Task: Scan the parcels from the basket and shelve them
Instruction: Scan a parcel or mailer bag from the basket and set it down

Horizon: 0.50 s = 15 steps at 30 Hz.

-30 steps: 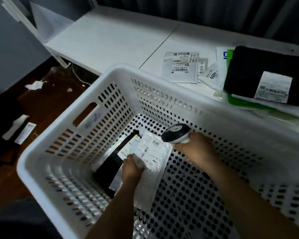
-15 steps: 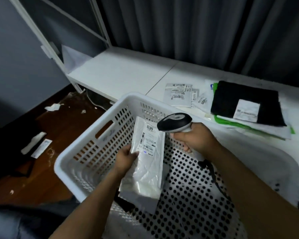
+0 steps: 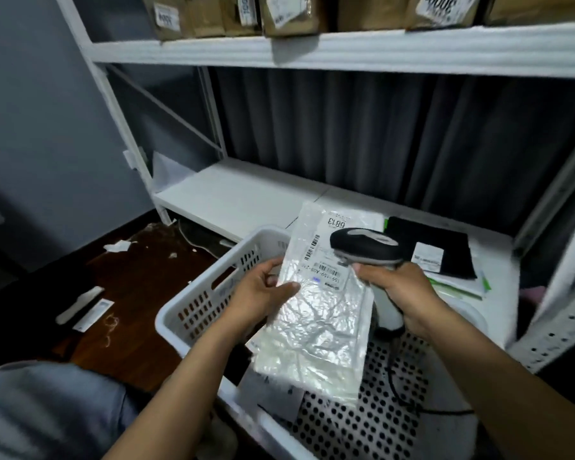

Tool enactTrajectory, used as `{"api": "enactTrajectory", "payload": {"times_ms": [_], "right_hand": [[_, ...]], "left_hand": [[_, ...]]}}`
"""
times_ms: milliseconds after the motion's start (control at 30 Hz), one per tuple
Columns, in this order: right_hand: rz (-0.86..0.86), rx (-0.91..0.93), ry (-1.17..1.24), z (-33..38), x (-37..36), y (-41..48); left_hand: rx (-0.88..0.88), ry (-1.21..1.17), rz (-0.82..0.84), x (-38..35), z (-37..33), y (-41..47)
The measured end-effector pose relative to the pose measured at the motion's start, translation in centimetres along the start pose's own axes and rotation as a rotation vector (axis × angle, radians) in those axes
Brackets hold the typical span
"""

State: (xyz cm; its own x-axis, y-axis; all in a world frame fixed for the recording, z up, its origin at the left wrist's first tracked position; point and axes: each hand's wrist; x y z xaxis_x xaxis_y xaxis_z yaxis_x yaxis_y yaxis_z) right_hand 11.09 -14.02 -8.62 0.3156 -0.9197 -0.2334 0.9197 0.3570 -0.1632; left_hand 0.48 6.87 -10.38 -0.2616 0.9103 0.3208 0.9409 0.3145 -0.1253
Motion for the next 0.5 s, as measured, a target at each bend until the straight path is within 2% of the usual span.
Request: {"api": "enactTrajectory", "payload": {"times_ms": [100, 167, 267, 400, 500], "right_hand": [[-0.146, 0.064, 0.109, 0.8, 0.7, -1.1], [-0.167, 0.077, 0.101, 1.3, 1.1, -1.6], [-0.106, 0.046, 0.024, 1.6, 1.3, -2.1], [0.007, 0.011, -0.173, 1.5, 1.5, -2.1], [0.057, 0.032, -0.303, 1.8, 1.5, -1.9]], "left_hand": [[0.054, 0.146, 0.079, -0.2, -0.9, -1.2], [0.080, 0.171, 0.090, -0.5, -1.1, -1.2], [0.095, 0.222, -0.005, -0.5, -1.7, -0.8], [0.021, 0.415, -0.192, 2.0, -1.6, 0.7], [-0.046, 0.452, -0.191, 4.4, -1.1, 1.9]]}}
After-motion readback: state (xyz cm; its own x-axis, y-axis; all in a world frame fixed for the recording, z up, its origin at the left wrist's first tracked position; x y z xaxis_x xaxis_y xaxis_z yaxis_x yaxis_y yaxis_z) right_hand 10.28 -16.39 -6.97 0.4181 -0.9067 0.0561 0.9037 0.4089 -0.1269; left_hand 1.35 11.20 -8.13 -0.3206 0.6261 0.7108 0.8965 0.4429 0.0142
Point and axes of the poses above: each hand's wrist, its own y-axis towards the middle knuckle, its own x-axis out of the back of the hand, z = x × y, and after that the axes turned 14 degrees about y, right-handed
